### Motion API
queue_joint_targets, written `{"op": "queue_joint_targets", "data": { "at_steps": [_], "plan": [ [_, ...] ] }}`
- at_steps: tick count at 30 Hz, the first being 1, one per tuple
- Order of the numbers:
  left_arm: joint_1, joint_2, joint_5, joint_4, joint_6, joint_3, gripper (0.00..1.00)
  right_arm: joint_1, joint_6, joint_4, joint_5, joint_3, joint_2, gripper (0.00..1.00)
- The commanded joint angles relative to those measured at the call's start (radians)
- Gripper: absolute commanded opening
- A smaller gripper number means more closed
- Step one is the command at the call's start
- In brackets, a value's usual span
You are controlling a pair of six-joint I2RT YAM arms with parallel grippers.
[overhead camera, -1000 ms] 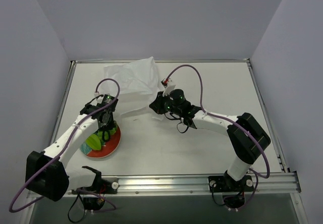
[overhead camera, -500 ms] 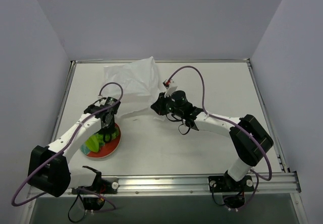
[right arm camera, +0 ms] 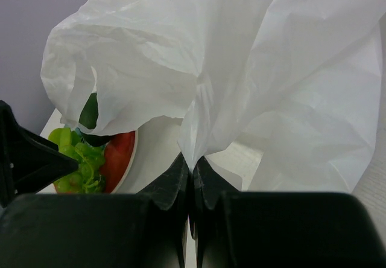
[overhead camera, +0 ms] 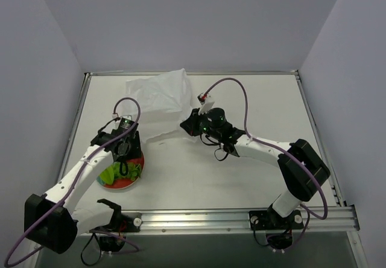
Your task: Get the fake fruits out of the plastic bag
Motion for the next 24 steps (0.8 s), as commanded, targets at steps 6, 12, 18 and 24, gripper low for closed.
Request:
{"op": "queue_joint_targets", "data": {
  "at_steps": [6,12,18,24],
  "plan": [
    [-0.005,-0.173,0.122,0.099,0.048,0.067,0.71,0.018,-0.003,0.033,0.045,-0.005,-0.016,0.09],
    [-0.005,-0.324,0.087,0.145,0.117,0.144,0.80,0.024,-0.008,0.016,0.068,-0.010,-0.023,0.13],
    [-0.003,-0.442,0.075,0.160,0.129,0.229,0.91,0.030,-0.025,-0.008,0.071,-0.025,-0.043,0.22],
    [-0.002,-0.569,0.063,0.194,0.152,0.263,0.96,0.032,-0.051,-0.089,0.129,-0.040,-0.155,0.64]
  ]
}}
